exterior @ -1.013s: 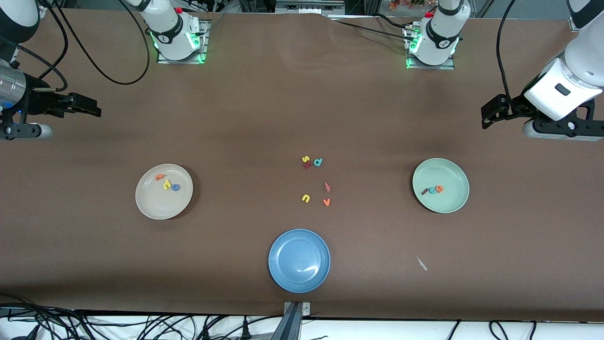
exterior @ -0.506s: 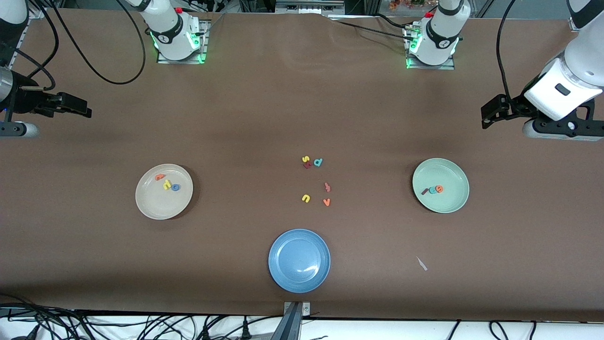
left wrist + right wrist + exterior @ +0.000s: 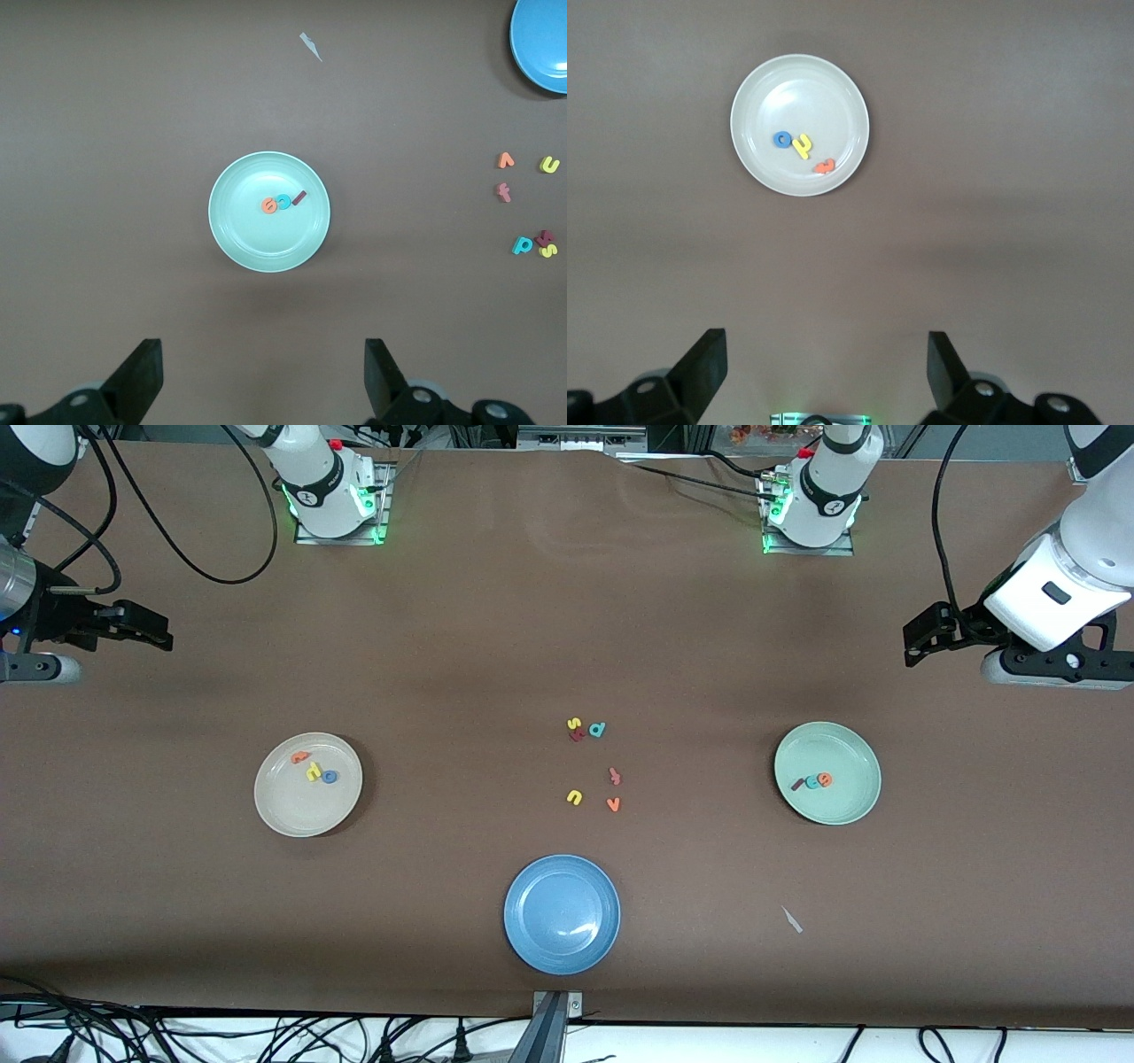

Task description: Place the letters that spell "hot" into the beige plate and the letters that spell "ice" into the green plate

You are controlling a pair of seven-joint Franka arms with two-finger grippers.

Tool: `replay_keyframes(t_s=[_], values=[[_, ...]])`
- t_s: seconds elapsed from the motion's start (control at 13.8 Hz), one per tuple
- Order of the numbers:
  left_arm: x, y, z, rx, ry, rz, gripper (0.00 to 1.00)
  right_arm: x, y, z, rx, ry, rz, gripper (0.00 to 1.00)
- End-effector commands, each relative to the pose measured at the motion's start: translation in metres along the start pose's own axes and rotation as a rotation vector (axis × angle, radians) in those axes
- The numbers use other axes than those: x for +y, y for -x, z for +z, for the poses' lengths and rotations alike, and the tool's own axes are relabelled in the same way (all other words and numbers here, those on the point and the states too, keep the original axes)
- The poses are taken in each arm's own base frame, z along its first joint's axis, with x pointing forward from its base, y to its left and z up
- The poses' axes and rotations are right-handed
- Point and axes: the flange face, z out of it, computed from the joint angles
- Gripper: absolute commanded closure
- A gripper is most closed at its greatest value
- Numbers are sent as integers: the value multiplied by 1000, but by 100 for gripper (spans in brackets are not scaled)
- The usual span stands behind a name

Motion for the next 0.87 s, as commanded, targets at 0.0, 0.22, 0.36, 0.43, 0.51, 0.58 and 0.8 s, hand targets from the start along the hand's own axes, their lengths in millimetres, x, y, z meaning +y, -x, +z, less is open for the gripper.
replay_keyframes(t_s=[0.0, 0.22, 0.36, 0.43, 0.51, 0.58, 0.8], values=[[-2, -1, -5, -2, 13, 16, 0, 3, -5, -6, 21, 8, 19, 0], [-2, -1, -5, -4, 12, 16, 0, 3, -5, -7, 26, 5, 20, 0], [-2, -1, -5, -4, 12, 14, 0, 1, -6, -8, 32, -10, 20, 0], [-2, -1, -5, -4, 12, 14, 0, 0, -6, -8, 32, -14, 19, 0], [-2, -1, -5, -4, 12, 14, 0, 0, -6, -7, 31, -14, 18, 0], [-2, -1, -5, -4, 12, 14, 0, 1, -6, -8, 32, -16, 21, 0], [-2, -1, -5, -4, 12, 14, 0, 1, -6, -8, 33, -16, 21, 0]])
